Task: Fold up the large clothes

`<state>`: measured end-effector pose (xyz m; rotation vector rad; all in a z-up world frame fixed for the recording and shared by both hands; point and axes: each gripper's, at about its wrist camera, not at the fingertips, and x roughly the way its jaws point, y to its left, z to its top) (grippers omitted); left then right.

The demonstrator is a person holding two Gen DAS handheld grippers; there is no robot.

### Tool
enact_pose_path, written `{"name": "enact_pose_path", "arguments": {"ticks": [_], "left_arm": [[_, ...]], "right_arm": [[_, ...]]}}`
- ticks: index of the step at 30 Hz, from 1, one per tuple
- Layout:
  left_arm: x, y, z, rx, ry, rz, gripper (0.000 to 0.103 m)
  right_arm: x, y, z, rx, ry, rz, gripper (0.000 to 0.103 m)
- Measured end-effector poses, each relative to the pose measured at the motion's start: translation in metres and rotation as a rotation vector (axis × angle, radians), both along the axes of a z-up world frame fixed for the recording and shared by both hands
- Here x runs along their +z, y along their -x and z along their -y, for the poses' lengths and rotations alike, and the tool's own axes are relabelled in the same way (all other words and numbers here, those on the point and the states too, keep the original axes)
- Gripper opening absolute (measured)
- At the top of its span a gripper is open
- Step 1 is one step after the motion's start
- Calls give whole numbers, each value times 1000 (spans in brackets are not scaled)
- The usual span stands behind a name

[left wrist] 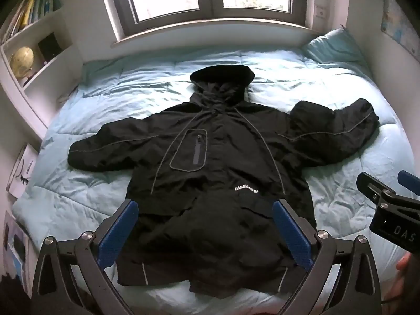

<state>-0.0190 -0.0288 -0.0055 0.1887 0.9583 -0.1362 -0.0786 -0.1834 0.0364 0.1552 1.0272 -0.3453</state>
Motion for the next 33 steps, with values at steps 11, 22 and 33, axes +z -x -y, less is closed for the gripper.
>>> {"name": "enact_pose_path", "arguments": {"ticks": [11, 22, 33], "left_arm": [[-7, 13, 8, -7, -3, -5, 102], [-12, 19, 5, -1, -4, -20, 102], [-18, 18, -2, 2, -5, -35, 102]], "right_arm": [[-2, 12, 9, 2, -12, -6, 102], [-3, 13, 2, 13, -23, -13, 102], [-8, 13, -4, 25, -33, -31, 102]]}}
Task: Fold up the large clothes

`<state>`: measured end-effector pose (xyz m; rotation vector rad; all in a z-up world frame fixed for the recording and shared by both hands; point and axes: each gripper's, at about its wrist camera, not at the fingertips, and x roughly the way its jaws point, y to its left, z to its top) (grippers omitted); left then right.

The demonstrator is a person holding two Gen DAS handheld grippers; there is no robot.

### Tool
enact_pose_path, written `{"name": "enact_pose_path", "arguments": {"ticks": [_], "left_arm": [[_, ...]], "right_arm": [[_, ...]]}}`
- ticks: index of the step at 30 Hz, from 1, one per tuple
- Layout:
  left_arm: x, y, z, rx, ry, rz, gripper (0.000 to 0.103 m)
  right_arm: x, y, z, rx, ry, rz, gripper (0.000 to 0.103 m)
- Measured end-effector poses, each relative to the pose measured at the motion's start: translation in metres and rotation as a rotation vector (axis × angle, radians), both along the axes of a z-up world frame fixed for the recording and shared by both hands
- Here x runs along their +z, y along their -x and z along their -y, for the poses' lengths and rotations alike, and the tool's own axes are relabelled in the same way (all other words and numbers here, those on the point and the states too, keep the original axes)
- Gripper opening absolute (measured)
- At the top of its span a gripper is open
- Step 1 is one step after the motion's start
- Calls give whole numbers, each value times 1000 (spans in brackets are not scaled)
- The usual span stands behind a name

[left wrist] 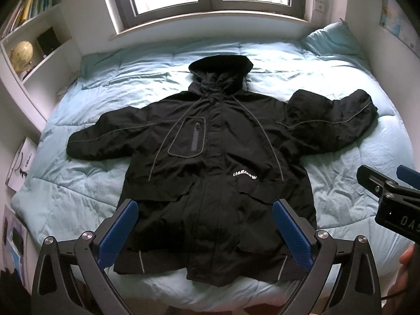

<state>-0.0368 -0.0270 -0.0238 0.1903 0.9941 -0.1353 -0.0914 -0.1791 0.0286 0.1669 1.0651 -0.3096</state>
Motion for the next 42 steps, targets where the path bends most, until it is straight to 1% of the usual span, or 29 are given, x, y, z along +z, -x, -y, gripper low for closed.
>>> {"name": "enact_pose_path", "arguments": {"ticks": [17, 21, 23, 31, 35, 42], "left_arm": [[-7, -1, -9, 12, -2, -29, 102], [-7, -3, -12, 13, 35, -45, 102], [-7, -2, -12, 6, 47, -38, 102], [-9, -2, -10, 0, 45, -44, 102], [-8, -1, -13, -23, 67, -40, 102], [-12, -4, -17, -18, 61, -49, 102]], "right_arm": [[-8, -4, -3, 6, -21, -21, 102], [-11, -6, -5, 12, -27, -30, 102], [-13, -7, -5, 16, -31, -35, 102], [-14, -8, -8, 20, -33, -38, 102], [-14, -9, -7, 23, -31, -42, 102], [-17, -10, -16, 28, -35, -50, 102]]}}
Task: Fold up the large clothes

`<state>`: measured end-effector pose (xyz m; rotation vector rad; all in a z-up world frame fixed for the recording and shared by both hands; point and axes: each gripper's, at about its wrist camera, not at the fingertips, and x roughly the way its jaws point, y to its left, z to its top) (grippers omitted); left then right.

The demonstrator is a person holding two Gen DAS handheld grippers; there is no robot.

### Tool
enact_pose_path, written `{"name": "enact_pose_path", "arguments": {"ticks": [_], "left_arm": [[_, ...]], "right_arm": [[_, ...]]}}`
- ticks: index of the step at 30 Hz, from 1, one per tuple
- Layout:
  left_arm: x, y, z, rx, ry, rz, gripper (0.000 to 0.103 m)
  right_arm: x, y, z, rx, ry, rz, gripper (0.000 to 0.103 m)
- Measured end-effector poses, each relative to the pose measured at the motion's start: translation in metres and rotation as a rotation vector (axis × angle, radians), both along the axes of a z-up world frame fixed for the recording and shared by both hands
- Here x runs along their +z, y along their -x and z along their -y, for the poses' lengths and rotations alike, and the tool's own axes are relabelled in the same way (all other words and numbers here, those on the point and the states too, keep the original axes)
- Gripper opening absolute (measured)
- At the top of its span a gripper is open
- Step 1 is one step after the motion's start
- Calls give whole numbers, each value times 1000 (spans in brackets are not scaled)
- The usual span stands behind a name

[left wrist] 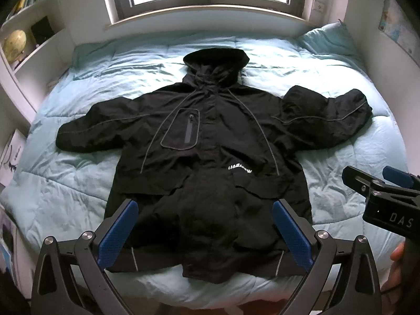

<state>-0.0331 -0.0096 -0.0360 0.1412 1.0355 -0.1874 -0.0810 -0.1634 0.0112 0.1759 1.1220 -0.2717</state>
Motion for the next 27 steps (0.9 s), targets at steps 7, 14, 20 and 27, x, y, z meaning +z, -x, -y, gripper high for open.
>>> {"name": "enact_pose_path", "arguments": {"ticks": [7, 14, 20, 27], "left_arm": [[-6, -7, -12, 20, -5, -21, 102], [-8, -16, -21, 18, -9, -31, 102], [-10, -27, -23, 11, -9, -36, 102], [-13, -46, -20, 0, -8, -46, 102]], "right_arm": [[-4, -8, -9, 11, -5, -12, 102], [-6, -19, -18, 13, -18, -26, 102], [-5, -29, -20, 7, -10, -19, 102], [2, -44, -16, 2, 6, 21, 102]]}}
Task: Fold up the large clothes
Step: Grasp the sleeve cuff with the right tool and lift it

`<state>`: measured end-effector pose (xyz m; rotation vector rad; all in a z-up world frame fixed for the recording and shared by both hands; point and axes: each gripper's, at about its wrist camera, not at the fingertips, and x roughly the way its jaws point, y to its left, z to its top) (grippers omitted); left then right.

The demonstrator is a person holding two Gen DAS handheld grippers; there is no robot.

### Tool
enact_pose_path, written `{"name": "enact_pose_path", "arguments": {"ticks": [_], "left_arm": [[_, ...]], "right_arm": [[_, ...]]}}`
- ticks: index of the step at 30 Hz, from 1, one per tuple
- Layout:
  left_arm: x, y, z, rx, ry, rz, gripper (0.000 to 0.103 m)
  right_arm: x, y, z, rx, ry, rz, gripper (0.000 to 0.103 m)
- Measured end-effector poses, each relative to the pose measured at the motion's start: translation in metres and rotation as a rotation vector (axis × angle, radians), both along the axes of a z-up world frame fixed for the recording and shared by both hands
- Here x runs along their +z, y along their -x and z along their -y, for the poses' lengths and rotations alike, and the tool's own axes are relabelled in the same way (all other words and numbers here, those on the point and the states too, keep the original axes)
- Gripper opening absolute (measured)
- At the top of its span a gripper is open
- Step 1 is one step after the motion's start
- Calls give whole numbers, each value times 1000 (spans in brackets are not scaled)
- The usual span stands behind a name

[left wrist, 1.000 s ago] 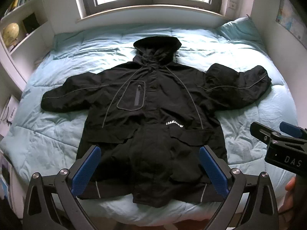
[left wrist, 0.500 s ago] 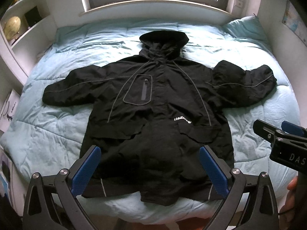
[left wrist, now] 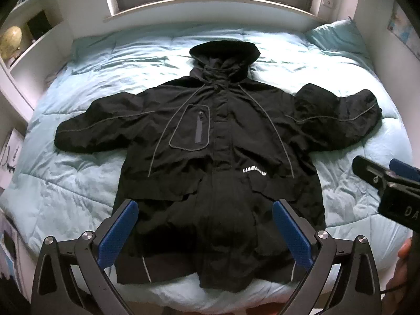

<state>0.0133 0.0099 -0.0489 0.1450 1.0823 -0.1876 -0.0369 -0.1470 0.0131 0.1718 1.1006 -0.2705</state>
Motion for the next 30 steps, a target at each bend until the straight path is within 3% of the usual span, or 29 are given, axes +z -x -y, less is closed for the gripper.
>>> {"name": "enact_pose_path", "arguments": {"ticks": [10, 19, 24, 27, 30], "left_arm": [[0, -45, 38, -47, 56, 12, 102], [-16, -107, 125, -161, 42, 55, 102], [-52, -158, 180, -207, 21, 27, 102], [-80, -190, 217, -246, 4, 2, 102], [-104, -213, 248, -288, 6, -30, 102]], "right_arm": [[38, -5, 78, -165, 17, 244, 102], [2, -21, 201, -320, 71, 155, 100], [-26, -37, 299, -431, -2, 161, 100], [-50, -55, 351, -476, -45, 134, 92], [-74, -71, 390, -501, -101, 116, 77]]}}
